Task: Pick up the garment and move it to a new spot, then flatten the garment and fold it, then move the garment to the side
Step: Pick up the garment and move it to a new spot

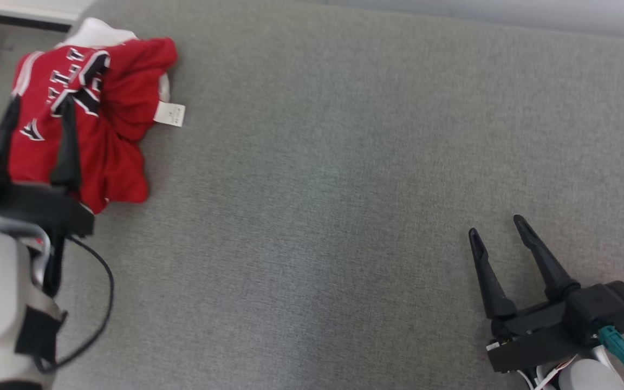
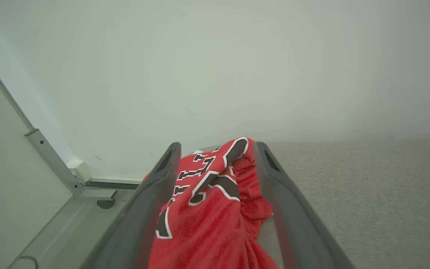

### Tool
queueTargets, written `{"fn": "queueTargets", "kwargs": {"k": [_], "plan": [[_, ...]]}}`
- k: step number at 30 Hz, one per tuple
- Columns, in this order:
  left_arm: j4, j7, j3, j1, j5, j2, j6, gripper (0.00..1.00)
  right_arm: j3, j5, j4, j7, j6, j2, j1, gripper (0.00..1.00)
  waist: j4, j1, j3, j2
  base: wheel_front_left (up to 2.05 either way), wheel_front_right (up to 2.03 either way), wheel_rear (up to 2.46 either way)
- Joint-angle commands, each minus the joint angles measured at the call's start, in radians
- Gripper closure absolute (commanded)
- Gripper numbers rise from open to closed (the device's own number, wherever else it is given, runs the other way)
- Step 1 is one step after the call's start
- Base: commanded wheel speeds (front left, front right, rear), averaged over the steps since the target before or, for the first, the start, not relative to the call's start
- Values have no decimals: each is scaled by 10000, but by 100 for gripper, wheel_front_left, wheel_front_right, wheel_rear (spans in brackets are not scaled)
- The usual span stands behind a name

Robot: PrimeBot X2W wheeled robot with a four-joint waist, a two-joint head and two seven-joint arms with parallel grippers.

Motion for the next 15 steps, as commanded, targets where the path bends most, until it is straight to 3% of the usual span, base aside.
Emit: {"fn": "queueTargets", "kwargs": {"k": [1,15], "plan": [[529,-19,-44,-499,-49,188,-81,0,-28,-70,-56,-47,8,-109,-131,0,-248,-3,544,-2,0,0,0],[4054,2252,-1081,-3214,-323,1079,-332,0,-133,-33,-107,-16,0,-304,-544,0,-462,-3,1462,-2,0,0,0]]}}
